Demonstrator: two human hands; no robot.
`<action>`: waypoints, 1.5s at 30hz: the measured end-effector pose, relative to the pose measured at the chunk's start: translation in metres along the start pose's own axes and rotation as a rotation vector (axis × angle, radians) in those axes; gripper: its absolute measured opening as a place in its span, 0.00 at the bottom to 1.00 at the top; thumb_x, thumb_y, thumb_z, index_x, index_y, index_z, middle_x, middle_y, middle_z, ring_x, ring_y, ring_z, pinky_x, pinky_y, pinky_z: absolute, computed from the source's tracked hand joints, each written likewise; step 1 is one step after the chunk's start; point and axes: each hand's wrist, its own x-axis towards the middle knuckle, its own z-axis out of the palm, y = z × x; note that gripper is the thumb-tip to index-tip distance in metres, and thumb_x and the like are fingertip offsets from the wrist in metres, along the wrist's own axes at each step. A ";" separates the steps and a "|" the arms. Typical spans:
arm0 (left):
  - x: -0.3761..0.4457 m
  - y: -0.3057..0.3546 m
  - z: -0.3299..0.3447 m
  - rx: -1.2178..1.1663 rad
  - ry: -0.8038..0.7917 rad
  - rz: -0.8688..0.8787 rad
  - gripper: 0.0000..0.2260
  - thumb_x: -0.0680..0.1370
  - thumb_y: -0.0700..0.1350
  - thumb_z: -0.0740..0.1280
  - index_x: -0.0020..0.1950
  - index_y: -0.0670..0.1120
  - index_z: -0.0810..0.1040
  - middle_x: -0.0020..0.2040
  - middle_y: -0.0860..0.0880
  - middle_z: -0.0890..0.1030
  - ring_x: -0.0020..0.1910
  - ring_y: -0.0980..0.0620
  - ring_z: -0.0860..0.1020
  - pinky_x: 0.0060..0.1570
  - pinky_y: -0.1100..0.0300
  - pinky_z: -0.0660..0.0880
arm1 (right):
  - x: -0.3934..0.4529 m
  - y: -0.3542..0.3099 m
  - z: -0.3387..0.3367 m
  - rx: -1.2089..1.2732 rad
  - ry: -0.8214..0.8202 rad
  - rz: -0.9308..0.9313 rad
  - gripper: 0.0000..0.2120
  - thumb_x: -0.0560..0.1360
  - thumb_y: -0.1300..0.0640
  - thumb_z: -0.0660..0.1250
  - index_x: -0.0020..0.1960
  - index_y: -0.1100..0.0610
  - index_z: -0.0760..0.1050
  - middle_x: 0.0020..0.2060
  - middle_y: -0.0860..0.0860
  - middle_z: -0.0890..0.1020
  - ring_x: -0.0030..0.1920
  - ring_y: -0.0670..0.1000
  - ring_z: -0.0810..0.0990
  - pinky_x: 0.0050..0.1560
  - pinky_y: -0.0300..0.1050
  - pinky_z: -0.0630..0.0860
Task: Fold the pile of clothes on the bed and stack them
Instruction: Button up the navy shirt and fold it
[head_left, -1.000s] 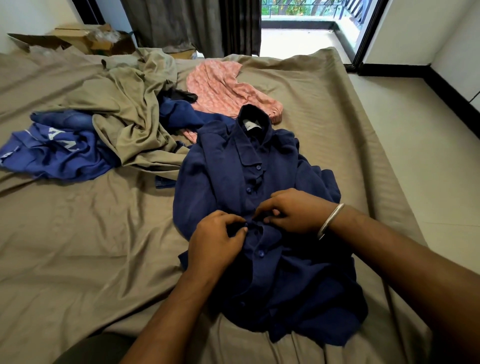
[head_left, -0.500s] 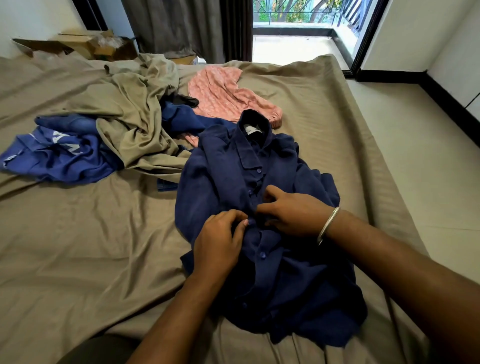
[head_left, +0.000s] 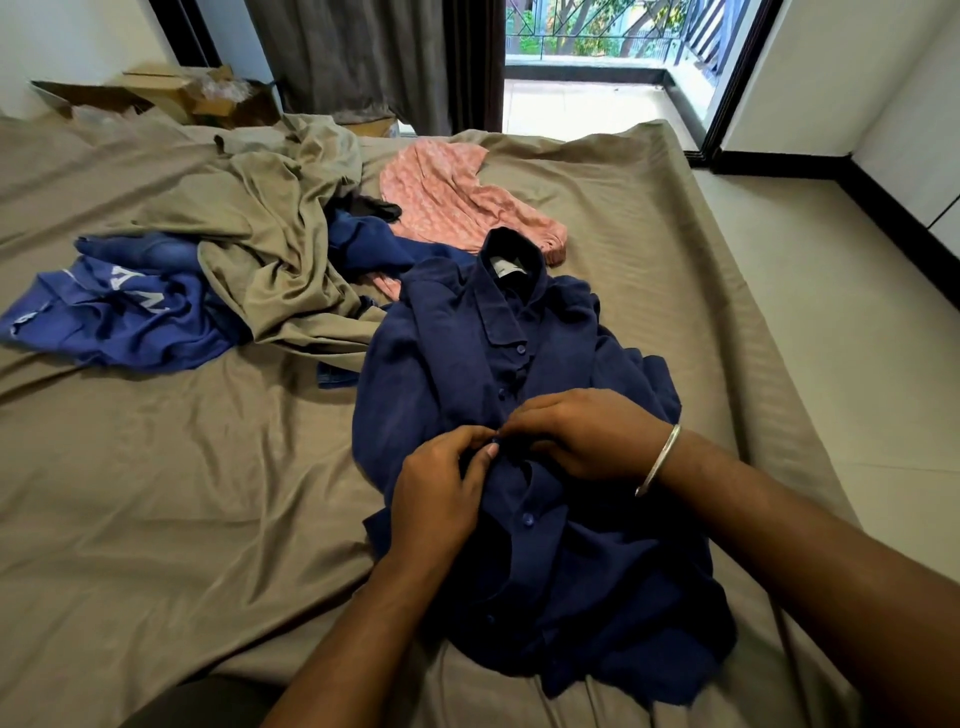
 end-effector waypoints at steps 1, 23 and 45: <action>0.000 0.000 0.000 0.004 -0.008 0.005 0.07 0.78 0.50 0.69 0.55 0.52 0.83 0.50 0.56 0.84 0.50 0.58 0.81 0.49 0.55 0.79 | -0.001 0.002 0.001 -0.010 -0.038 0.002 0.15 0.80 0.51 0.62 0.65 0.41 0.75 0.62 0.39 0.77 0.58 0.46 0.79 0.47 0.47 0.79; 0.002 0.009 0.000 -0.213 0.040 -0.138 0.06 0.76 0.47 0.73 0.51 0.52 0.85 0.45 0.60 0.85 0.47 0.66 0.80 0.49 0.64 0.79 | -0.005 0.012 -0.015 0.121 0.242 -0.102 0.05 0.72 0.58 0.70 0.44 0.53 0.86 0.43 0.47 0.85 0.38 0.48 0.83 0.35 0.44 0.79; 0.002 0.018 -0.004 -0.326 0.050 -0.151 0.07 0.72 0.41 0.77 0.48 0.48 0.85 0.41 0.55 0.85 0.42 0.63 0.81 0.43 0.69 0.77 | 0.000 0.002 -0.014 0.316 0.295 -0.074 0.04 0.73 0.63 0.71 0.47 0.57 0.83 0.42 0.49 0.83 0.42 0.46 0.82 0.44 0.38 0.77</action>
